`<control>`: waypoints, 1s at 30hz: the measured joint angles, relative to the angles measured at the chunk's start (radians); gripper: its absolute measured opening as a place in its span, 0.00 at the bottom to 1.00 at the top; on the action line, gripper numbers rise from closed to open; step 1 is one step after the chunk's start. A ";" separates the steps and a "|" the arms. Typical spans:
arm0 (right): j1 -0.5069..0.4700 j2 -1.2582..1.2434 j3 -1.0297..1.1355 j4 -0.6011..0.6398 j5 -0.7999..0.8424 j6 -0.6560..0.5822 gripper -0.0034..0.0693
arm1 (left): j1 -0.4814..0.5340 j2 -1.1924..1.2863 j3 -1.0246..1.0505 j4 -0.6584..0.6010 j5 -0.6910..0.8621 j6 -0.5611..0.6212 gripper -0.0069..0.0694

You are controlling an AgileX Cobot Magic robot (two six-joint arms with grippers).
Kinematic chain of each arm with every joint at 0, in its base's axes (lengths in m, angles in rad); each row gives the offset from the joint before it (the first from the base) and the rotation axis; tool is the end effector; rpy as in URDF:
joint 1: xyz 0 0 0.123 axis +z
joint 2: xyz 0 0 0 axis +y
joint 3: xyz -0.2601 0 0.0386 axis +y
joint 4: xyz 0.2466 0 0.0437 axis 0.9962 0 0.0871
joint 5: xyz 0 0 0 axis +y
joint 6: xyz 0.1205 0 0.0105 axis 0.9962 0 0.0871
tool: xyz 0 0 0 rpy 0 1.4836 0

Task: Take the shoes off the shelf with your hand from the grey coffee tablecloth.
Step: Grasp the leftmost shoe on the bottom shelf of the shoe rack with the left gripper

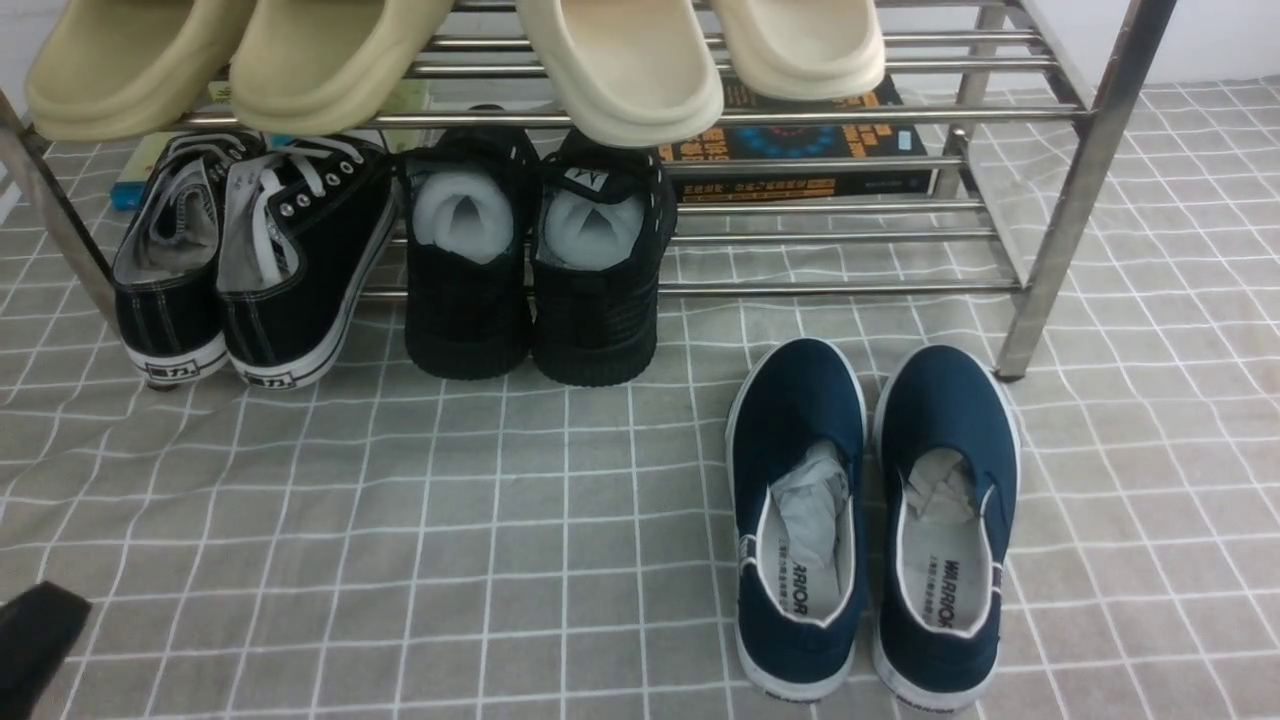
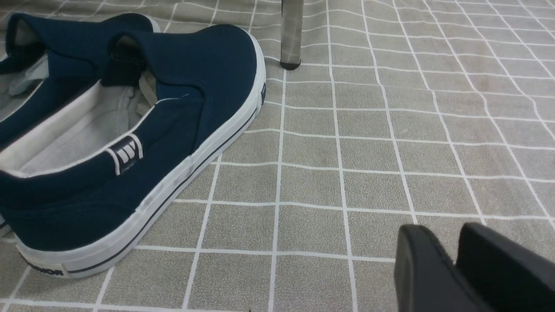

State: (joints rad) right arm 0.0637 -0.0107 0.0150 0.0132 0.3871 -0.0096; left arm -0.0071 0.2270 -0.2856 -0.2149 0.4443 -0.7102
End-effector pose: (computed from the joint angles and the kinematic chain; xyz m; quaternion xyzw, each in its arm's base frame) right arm 0.1014 0.0071 0.1652 -0.0261 0.8056 0.0216 0.5914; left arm 0.1142 -0.0119 0.2428 -0.3228 0.7334 -0.2959 0.5199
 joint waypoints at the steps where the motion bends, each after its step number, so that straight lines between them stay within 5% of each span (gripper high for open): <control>1: 0.000 0.000 0.000 0.000 0.000 0.000 0.26 | 0.000 0.000 -0.008 0.010 0.000 -0.003 0.10; 7: 0.000 0.000 0.000 0.000 0.000 0.000 0.27 | 0.000 0.414 -0.255 0.236 0.036 -0.157 0.15; 19: 0.000 0.000 0.000 0.000 0.000 0.000 0.29 | 0.000 1.029 -0.725 0.442 0.106 -0.413 0.66; 30: 0.000 0.000 0.000 0.000 0.000 0.000 0.32 | 0.000 1.251 -0.785 0.693 0.082 -0.765 0.71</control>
State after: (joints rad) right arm 0.0637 -0.0107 0.0150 0.0132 0.3871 -0.0096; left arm -0.0071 1.4782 -1.0708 0.4779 0.5259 -1.4749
